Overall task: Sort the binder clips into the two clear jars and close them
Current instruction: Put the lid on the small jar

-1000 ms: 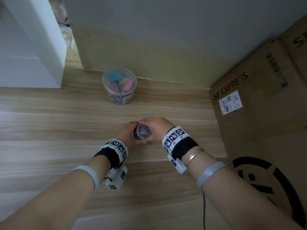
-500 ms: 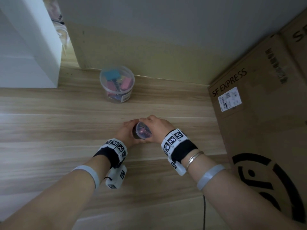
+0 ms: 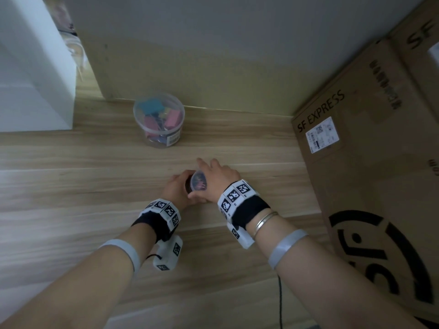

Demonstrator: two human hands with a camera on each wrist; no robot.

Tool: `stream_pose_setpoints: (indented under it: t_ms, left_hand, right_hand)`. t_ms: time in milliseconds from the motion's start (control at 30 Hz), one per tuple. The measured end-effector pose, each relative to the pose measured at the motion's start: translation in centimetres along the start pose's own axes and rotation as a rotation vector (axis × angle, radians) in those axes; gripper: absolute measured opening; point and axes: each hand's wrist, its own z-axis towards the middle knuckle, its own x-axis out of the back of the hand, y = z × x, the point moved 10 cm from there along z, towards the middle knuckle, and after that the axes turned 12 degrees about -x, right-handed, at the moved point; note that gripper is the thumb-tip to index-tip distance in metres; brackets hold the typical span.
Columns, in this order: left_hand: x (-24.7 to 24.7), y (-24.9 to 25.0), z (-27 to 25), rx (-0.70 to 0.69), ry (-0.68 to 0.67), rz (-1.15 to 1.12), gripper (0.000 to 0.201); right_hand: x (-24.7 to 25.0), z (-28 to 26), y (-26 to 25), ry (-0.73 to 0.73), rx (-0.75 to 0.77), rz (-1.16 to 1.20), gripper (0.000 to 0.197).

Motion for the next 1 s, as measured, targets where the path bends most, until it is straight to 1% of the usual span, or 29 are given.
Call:
stream_pose_setpoints:
  t_ms: [67,133,200,267,367,467,533,567,633,667,733,833,867,933,1000]
  left_hand:
    - [-0.1,0.1,0.1,0.005,-0.005,0.022,0.077]
    - [-0.2,0.1,0.2,0.006,-0.014,0.019,0.077]
    - [-0.2,0.0,0.1,-0.002,-0.019,0.013,0.078]
    - [-0.1,-0.1,0.2,-0.01,-0.027,0.014,0.076]
    - [0.0,0.0,0.2,-0.005,-0.025,0.016,0.076]
    - [-0.1,0.1,0.4,0.005,-0.023,0.053,0.073]
    - [-0.3,0.1,0.5,0.002,-0.033,0.062,0.068]
    - [-0.1,0.1,0.4,-0.004,-0.016,0.052,0.062]
    - [0.5,0.0,0.4,-0.053,0.052,0.053,0.042]
    - [0.5,0.1,0.2,-0.076,0.06,0.072,0.032]
    - [0.4,0.1,0.4,-0.096,0.042,0.094,0.025]
    - [0.8,-0.1,1.1,-0.082,0.009,0.069,0.019]
    - [1.1,-0.2,1.5,-0.058,0.009,0.052,0.024]
    - [1.5,-0.3,2.1,-0.001,0.015,-0.009,0.043]
    - [2.0,0.4,3.2,-0.011,0.038,-0.051,0.063]
  right_hand:
    - [0.4,-0.4,-0.5,-0.008,0.083,0.013,0.079]
    - [0.7,-0.5,-0.3,0.006,0.051,-0.008,0.067]
    - [0.7,-0.3,-0.2,0.024,-0.032,-0.03,0.068]
    - [0.8,-0.1,-0.5,0.054,-0.064,-0.052,0.071]
    - [0.9,-0.1,-0.6,0.051,-0.011,-0.026,0.073]
    - [0.6,-0.6,-0.4,0.02,0.072,-0.005,0.065]
    - [0.4,-0.6,-0.2,0.027,0.076,0.012,0.063]
    - [0.4,-0.4,0.2,0.031,0.05,0.035,0.064]
    - [0.8,0.3,1.5,0.051,-0.049,0.127,0.067]
    - [0.9,0.6,1.9,0.062,-0.072,0.159,0.069]
    - [1.0,1.3,1.9,0.072,-0.051,0.167,0.071]
    - [0.6,2.2,2.3,0.057,-0.085,0.232,0.073]
    - [0.6,2.4,2.4,0.054,-0.088,0.249,0.074]
    - [0.6,2.7,2.4,0.046,-0.083,0.288,0.072]
    - [1.1,3.2,2.8,0.047,-0.079,0.327,0.071]
